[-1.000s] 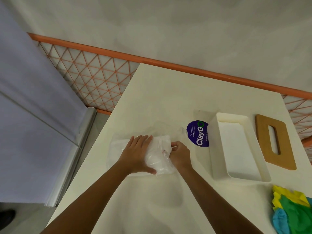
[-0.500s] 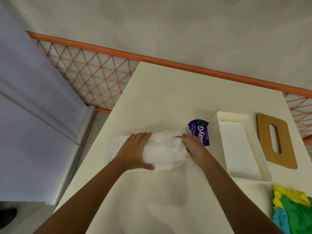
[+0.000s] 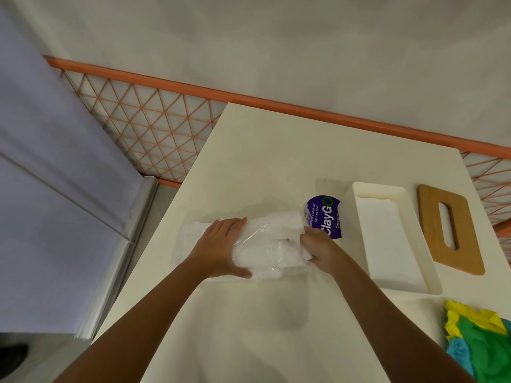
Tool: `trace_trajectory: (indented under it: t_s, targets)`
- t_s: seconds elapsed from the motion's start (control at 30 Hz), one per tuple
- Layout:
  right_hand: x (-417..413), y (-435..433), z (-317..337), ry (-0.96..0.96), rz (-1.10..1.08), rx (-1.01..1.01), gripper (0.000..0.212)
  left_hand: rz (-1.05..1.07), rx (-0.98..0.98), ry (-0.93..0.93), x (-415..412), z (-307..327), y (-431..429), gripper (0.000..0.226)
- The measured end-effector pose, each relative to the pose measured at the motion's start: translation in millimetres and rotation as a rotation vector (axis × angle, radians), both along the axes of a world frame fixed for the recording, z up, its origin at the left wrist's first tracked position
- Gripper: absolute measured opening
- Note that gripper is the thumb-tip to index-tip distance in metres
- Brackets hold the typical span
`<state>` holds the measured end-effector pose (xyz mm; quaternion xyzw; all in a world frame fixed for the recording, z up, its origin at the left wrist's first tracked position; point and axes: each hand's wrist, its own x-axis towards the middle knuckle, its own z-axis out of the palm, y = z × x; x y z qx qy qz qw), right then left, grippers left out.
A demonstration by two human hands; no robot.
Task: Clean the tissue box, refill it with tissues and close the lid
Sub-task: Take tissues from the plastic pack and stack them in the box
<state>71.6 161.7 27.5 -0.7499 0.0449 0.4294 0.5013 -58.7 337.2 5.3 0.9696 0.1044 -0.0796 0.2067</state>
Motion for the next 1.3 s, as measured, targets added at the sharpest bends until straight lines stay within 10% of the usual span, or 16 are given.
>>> trace_trajectory:
  t_s: [0.7, 1.0, 1.3]
  targets:
    - [20.8, -72.4, 52.7, -0.413, -0.072, 0.034, 0.033, -0.088, 0.086, 0.153, 1.7, 11.9, 7.7, 0.149]
    - [28.0, -125.7, 103.6, -0.541, -0.245, 0.11, 0.021, 0.259, -0.501, -0.073, 55.6, 68.5, -41.9, 0.074]
    - [32.0, -163.9, 132.8, -0.467, -0.505, 0.328, 0.025, 0.37, -1.05, -0.014, 119.7, 97.5, -100.5, 0.069]
